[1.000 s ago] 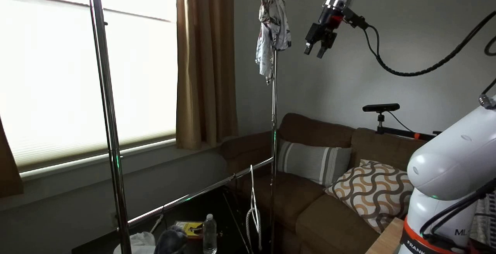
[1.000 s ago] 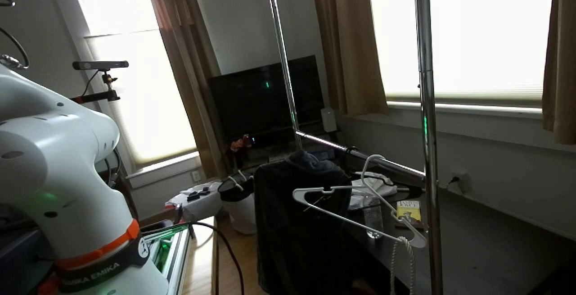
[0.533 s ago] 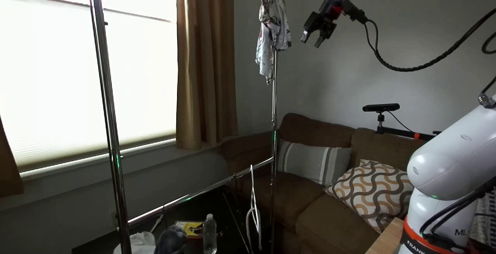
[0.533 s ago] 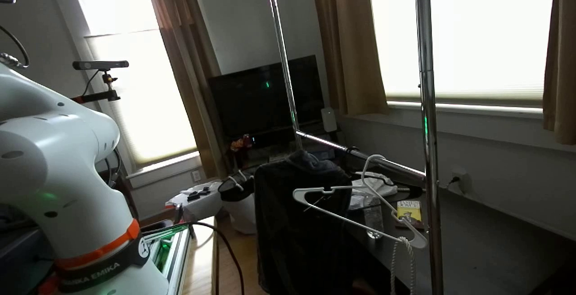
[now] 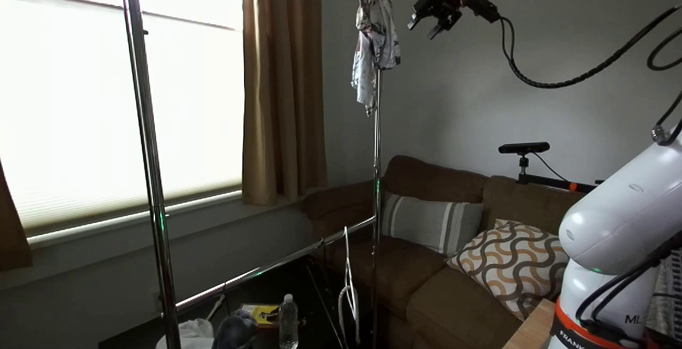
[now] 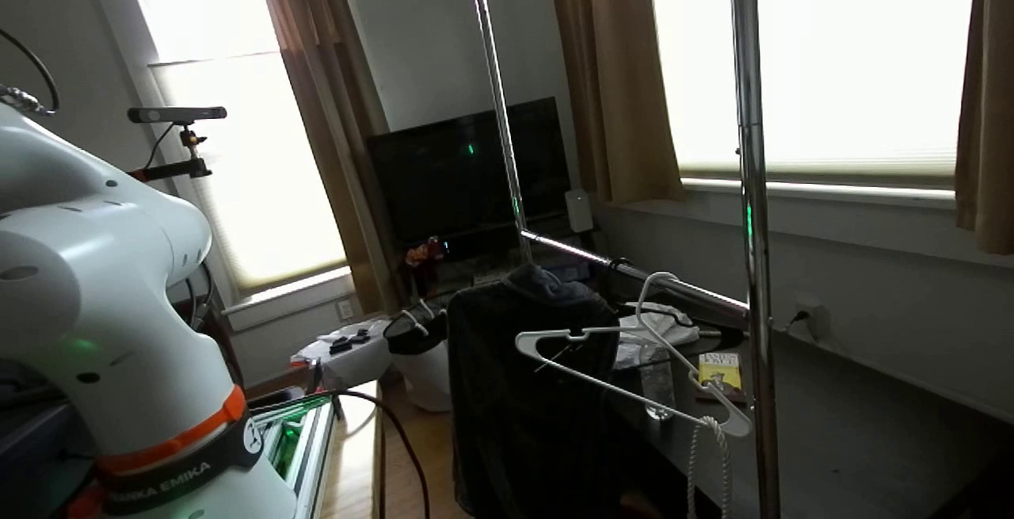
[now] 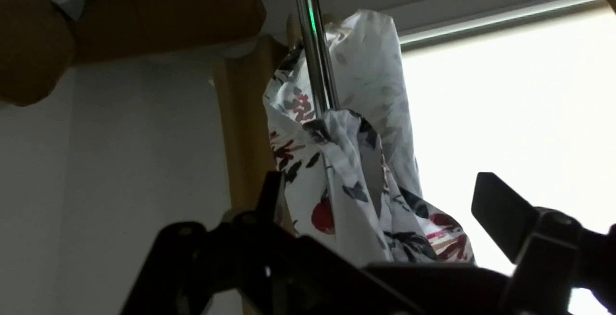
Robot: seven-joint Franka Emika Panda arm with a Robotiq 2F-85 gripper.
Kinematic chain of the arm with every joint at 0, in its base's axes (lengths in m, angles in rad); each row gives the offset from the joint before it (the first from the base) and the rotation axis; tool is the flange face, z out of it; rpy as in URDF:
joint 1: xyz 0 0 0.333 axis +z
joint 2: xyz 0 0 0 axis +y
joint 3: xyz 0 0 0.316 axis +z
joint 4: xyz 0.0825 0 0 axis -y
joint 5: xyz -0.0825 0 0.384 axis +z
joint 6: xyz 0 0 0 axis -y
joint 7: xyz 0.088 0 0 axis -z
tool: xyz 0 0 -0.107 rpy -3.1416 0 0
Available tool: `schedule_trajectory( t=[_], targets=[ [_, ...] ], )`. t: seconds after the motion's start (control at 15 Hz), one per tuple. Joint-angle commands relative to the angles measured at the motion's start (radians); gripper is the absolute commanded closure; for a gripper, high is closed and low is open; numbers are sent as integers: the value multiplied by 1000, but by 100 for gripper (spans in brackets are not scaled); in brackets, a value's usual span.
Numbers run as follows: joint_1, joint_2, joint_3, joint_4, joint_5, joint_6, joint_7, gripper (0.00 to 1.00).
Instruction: Pull the floral white cloth downwards and hang it on the bottom rail
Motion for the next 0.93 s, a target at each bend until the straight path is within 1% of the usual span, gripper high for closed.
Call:
schedule_trajectory(
  t=[0.0, 0.2, 0.4, 0.47, 0.53, 0.67, 0.73, 0.8, 0.87],
  targets=[
    [19, 76, 16, 52, 29, 45, 20, 1],
    [16, 113, 30, 61, 12, 73, 7, 1],
    [8, 147, 34, 60, 5, 97, 8, 18],
    [8, 156, 33, 61, 6, 102, 6, 18],
    [9, 167, 31, 64, 9, 104, 3, 25],
    [4, 183, 38, 68, -4, 118, 7, 23],
    [-6, 193, 45, 71, -24, 134, 16, 27],
    [-16, 199, 50, 74, -45, 147, 23, 24],
    [-21, 204, 50, 78, -57, 160, 28, 25]
  ],
)
